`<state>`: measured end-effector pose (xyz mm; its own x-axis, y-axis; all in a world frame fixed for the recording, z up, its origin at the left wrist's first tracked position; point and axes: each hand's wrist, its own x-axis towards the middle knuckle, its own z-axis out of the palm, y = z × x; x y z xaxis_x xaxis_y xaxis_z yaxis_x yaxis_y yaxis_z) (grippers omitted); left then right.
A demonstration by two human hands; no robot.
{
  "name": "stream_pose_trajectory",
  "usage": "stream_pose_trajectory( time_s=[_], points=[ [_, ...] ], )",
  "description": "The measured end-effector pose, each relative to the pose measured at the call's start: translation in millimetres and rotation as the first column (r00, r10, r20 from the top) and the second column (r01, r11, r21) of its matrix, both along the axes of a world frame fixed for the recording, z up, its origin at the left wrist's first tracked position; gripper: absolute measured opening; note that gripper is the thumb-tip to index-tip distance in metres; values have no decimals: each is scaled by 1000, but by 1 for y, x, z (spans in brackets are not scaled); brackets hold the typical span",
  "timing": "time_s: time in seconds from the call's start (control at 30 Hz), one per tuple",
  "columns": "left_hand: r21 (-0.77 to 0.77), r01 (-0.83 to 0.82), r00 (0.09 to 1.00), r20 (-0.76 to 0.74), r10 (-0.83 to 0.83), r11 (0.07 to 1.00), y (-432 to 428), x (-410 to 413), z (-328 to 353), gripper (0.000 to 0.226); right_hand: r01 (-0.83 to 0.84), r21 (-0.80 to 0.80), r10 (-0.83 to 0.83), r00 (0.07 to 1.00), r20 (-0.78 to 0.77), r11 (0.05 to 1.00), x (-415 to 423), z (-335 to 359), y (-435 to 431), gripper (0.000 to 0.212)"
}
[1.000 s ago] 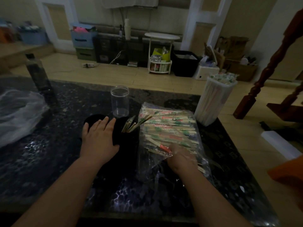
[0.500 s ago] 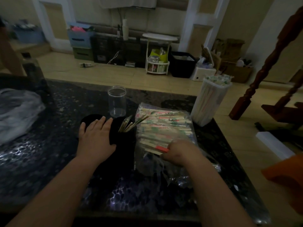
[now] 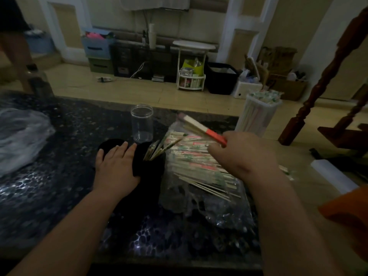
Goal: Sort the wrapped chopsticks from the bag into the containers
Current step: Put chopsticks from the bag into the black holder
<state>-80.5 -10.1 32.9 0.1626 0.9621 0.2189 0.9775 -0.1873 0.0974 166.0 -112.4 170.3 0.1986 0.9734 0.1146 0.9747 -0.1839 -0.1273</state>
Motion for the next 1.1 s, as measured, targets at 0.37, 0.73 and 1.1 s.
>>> stream_pose_trajectory(
  time_s=[0.37, 0.73, 1.1],
  points=[
    [0, -9, 999, -36, 9, 1000, 0, -1, 0, 93, -18, 539, 90, 990, -108, 842, -5, -38, 30, 23],
    [-18, 1, 1000, -14, -1, 1000, -1, -2, 1, 93, 316, 353, 261, 299, -918, 880, -29, -53, 54, 9],
    [-20, 2, 1000, 2, -2, 1000, -1, -2, 1, 91, 265, 331, 242, 320, -916, 905, -47, -64, 65, 9]
  ],
)
